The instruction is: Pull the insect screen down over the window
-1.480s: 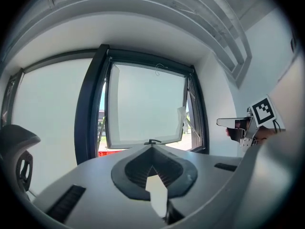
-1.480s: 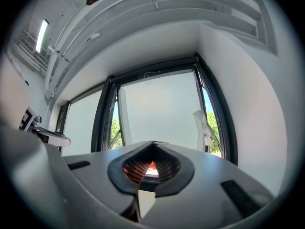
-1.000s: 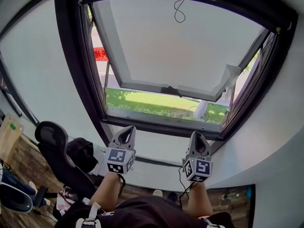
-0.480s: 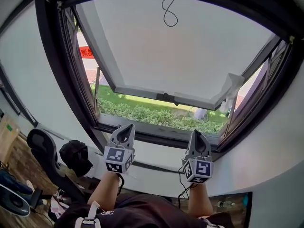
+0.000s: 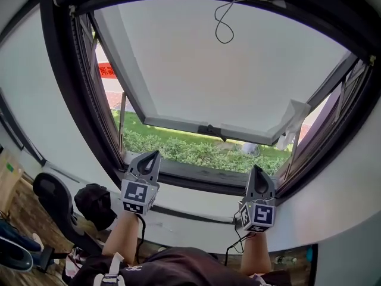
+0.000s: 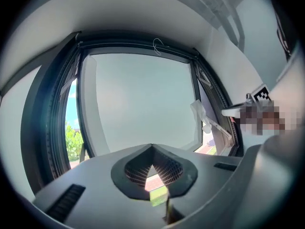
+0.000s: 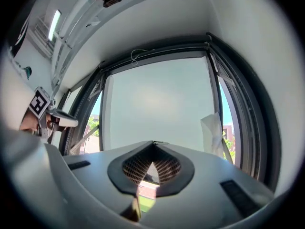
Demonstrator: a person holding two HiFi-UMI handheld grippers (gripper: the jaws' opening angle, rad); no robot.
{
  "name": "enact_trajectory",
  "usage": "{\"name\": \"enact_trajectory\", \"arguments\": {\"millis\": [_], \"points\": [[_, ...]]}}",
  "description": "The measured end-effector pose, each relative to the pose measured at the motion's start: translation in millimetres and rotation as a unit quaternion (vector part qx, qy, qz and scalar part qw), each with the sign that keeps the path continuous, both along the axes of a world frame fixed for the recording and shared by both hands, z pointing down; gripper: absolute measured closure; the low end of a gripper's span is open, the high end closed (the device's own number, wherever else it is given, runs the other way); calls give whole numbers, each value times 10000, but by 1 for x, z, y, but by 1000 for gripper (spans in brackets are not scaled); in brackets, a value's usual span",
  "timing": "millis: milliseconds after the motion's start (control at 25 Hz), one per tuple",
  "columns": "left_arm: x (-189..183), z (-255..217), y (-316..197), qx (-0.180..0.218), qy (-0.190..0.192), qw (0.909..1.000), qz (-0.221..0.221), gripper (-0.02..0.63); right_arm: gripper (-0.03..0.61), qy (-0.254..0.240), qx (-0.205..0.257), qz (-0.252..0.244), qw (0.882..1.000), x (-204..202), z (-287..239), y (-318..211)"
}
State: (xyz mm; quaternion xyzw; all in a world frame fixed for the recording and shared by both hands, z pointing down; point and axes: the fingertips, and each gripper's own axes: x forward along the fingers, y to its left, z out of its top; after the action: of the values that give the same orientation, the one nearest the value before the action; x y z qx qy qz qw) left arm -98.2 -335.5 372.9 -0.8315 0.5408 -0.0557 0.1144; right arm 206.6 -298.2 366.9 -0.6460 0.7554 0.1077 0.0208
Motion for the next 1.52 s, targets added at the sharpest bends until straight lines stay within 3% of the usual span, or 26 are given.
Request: {"name": "enact_trajectory", "arguments": {"millis": [120, 240, 440, 520, 640, 760, 1000, 1200, 1360, 1520], "points": [[-22, -29, -9, 426, -610, 9971, -124, 601, 574, 635, 168, 296, 9974, 14, -18, -4], [-45, -71, -15, 930, -1157, 9884, -324, 601, 574, 1260, 377, 467, 9902, 23, -43, -6], [-66, -123, -18, 1443, -1808, 9717, -472, 598, 572, 2338, 600, 710, 9678, 32, -81, -1], [-72, -137, -20, 1547, -2040, 9648, -595, 544, 570, 2589, 720, 698, 9607, 33, -96, -1], [-76, -156, -22, 1645, -2499, 9519, -670, 452, 436, 2961, 662, 524, 9514, 32, -116, -2], [-79, -181, -23, 1952, -3049, 9277, -914, 410, 402, 3373, 872, 676, 9349, 35, -151, 3], [-87, -241, -19, 2391, -3258, 9088, -1039, 370, 377, 3882, 1191, 903, 9094, 38, -216, 13], [-89, -294, -14, 2712, -3387, 8946, -1069, 370, 377, 4091, 1376, 1082, 8955, 46, -261, 19], [-89, -335, -15, 2900, -3565, 8813, -1103, 370, 377, 4283, 1400, 1212, 8845, 50, -296, 24], [-83, -365, -18, 2941, -3742, 8734, -1030, 371, 377, 4525, 1395, 1357, 8703, 55, -327, 25]]}}
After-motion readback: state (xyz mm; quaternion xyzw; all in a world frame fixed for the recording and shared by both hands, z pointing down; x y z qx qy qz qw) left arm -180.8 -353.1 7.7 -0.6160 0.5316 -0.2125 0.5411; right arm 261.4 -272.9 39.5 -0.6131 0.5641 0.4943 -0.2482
